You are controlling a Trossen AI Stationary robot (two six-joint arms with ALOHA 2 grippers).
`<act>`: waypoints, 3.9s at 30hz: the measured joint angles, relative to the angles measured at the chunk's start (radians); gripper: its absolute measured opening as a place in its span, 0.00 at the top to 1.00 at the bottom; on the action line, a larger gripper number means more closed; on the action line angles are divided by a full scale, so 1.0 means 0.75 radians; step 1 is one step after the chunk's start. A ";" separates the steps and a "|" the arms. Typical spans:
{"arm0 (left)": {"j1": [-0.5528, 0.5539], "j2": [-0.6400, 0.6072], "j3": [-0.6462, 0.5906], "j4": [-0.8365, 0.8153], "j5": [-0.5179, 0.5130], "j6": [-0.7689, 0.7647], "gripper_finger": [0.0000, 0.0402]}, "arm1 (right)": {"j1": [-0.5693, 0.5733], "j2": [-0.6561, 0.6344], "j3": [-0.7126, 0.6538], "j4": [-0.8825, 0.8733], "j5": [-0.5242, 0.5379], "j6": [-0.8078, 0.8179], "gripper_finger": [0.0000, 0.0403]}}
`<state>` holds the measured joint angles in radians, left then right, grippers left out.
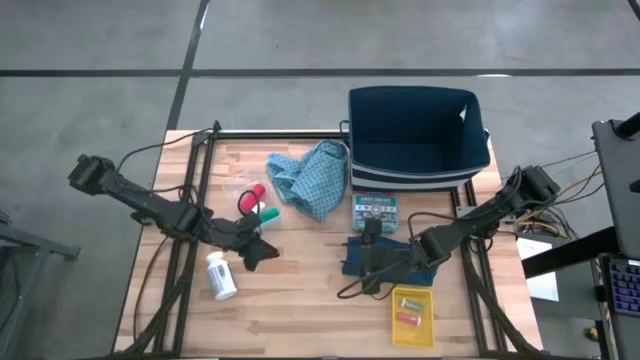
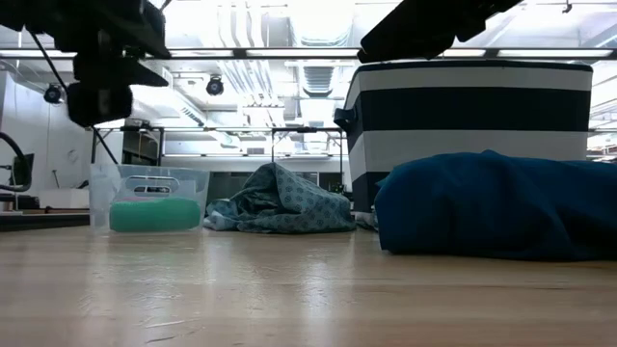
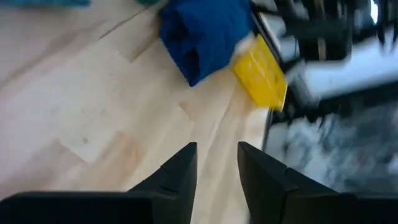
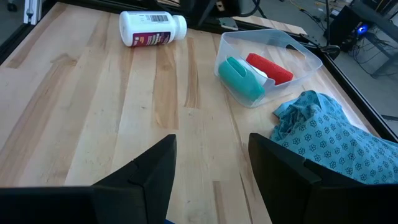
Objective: Pick & place medical supplies in basket/bin
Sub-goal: Put the white pill bottle into the yellow bin
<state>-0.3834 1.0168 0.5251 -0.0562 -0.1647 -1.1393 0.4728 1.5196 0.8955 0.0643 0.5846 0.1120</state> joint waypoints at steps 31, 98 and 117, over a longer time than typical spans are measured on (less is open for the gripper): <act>-0.329 0.424 0.706 -1.367 0.121 -1.585 0.56 | 0.000 0.001 0.001 -0.001 0.000 0.000 0.51; -0.473 0.430 0.307 -1.220 0.350 -2.217 0.06 | 0.000 0.001 0.001 0.000 -0.001 0.000 0.51; -0.473 0.430 0.153 -0.986 0.350 -2.217 0.06 | 0.000 0.001 0.001 0.000 0.000 0.000 0.51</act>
<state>-0.7380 1.3392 0.6399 -0.7956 0.0978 -2.8021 0.4728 1.5200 0.8959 0.0643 0.5845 0.1120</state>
